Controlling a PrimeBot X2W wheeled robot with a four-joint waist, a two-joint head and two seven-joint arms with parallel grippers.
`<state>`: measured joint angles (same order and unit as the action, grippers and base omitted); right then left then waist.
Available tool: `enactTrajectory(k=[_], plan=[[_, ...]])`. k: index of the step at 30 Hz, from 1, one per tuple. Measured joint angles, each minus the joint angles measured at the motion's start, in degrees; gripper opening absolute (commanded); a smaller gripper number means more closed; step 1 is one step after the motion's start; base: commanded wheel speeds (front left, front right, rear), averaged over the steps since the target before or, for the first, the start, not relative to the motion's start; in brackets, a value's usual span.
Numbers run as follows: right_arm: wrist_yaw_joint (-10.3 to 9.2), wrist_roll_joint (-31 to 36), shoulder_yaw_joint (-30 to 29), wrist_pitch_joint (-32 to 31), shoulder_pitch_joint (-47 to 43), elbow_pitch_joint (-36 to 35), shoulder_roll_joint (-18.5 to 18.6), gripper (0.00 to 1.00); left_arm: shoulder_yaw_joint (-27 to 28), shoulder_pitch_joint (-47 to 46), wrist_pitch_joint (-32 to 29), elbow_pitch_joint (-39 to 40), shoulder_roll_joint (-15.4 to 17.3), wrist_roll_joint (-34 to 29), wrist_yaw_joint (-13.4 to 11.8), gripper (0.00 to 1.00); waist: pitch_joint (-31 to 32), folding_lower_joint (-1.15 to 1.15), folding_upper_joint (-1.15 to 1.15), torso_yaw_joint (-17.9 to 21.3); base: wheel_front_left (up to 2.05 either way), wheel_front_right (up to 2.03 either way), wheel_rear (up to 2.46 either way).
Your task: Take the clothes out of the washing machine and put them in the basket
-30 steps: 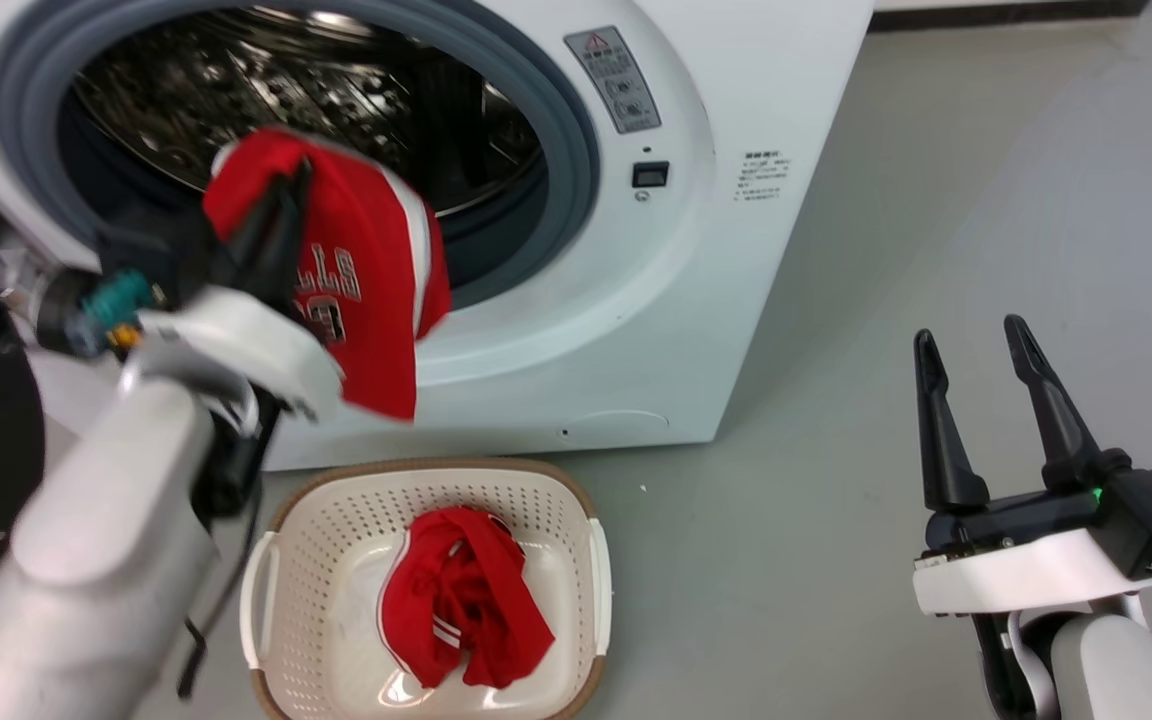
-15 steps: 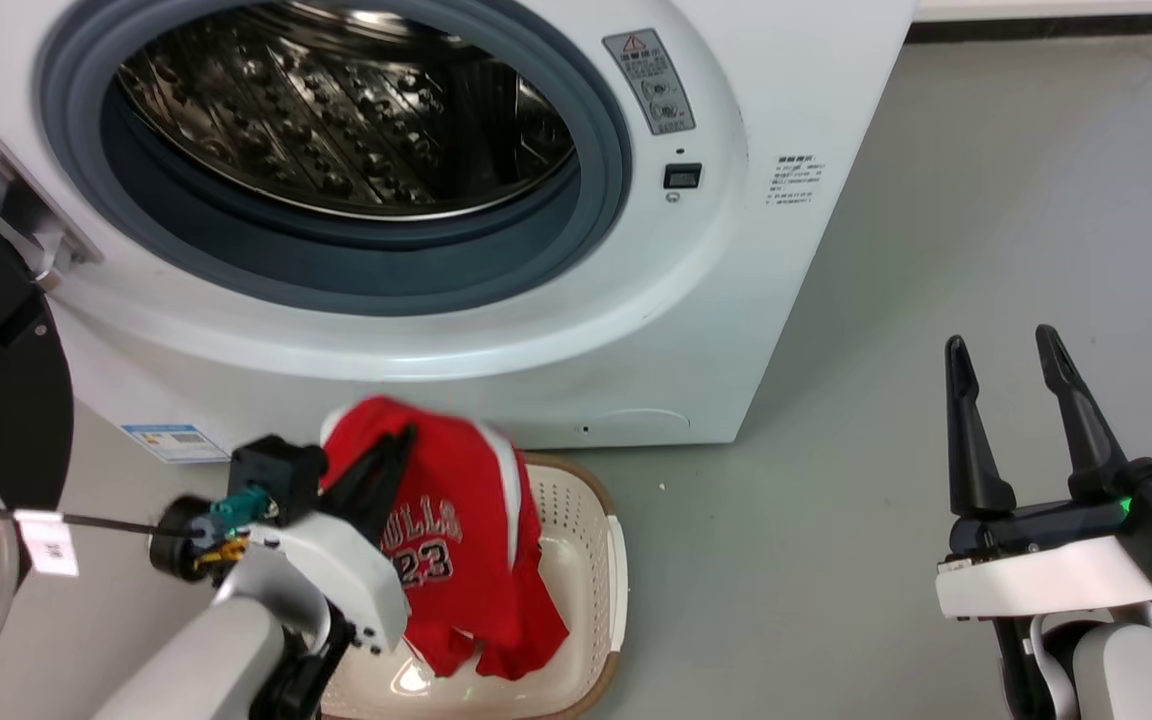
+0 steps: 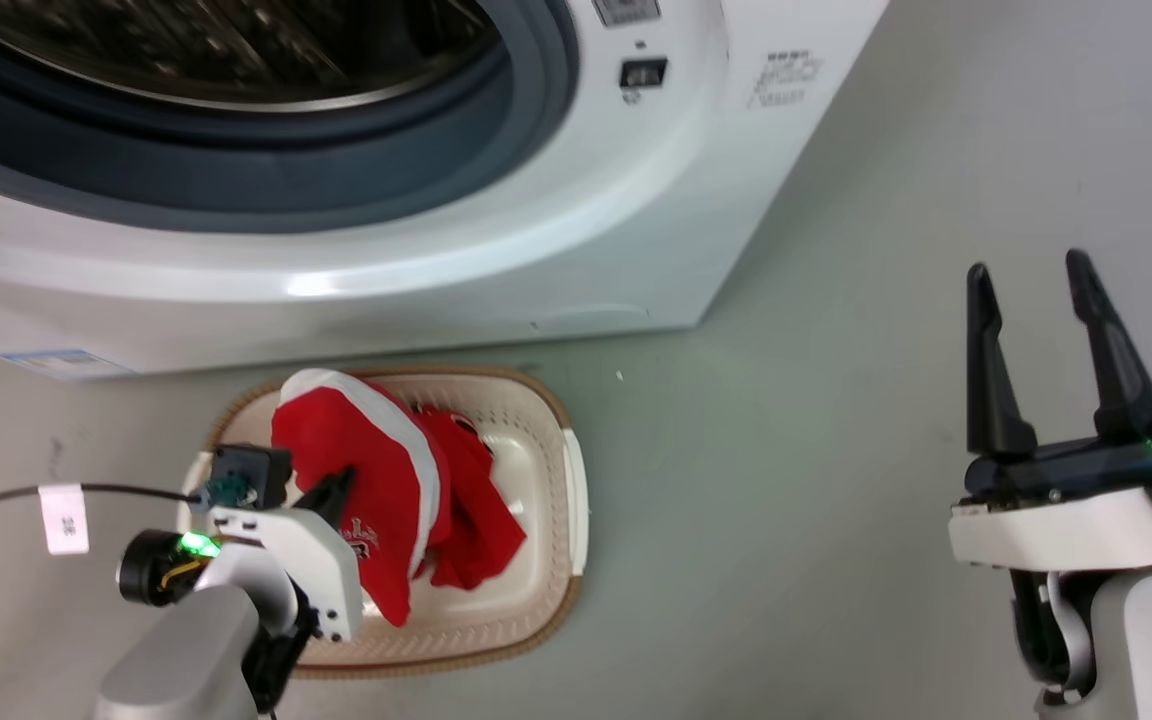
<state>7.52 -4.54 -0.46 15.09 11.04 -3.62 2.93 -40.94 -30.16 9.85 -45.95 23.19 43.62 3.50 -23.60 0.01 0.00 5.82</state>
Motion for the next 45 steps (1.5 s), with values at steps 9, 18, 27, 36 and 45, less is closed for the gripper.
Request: enactTrajectory(k=[9, 18, 27, 36, 45], plan=[[0.0, -0.43, 0.15, -0.01, 2.24, -2.07, 0.0, 1.0, 0.01, -8.87, 0.97, -15.45, -2.46, 0.1, 2.14, 0.0, -9.85, 0.0, 0.0, 3.15, 0.0, 0.0, 0.0], [0.0, -2.08, -0.01, -0.01, 3.89, -3.41, 0.01, 1.0, 0.94, -14.65, 3.14, -23.15, -3.52, 1.09, 3.03, 0.0, -17.49, 0.01, 0.0, 6.15, 0.0, 0.0, 0.0], [0.0, -1.78, 0.04, -0.01, 4.22, -2.83, 0.0, 1.0, 1.19, -15.64, 4.28, -26.16, -4.9, 1.63, 3.04, 1.0, -18.21, 0.0, 0.0, 6.32, 0.0, 0.0, 0.0], [0.0, -0.03, -0.16, 0.0, 4.21, -0.67, -0.01, 1.0, 6.6, -14.5, 5.1, -20.05, -4.8, 2.9, 3.39, 1.0, -11.95, 0.0, 0.0, 4.5, 0.0, 0.0, 0.0], [0.0, 0.81, -1.49, -0.01, 3.52, 1.86, -0.03, 1.0, 22.52, -5.36, 5.22, -0.34, -4.15, -4.81, 3.09, 1.0, -2.09, -0.01, 0.0, 1.67, 0.0, 0.0, 0.0]])
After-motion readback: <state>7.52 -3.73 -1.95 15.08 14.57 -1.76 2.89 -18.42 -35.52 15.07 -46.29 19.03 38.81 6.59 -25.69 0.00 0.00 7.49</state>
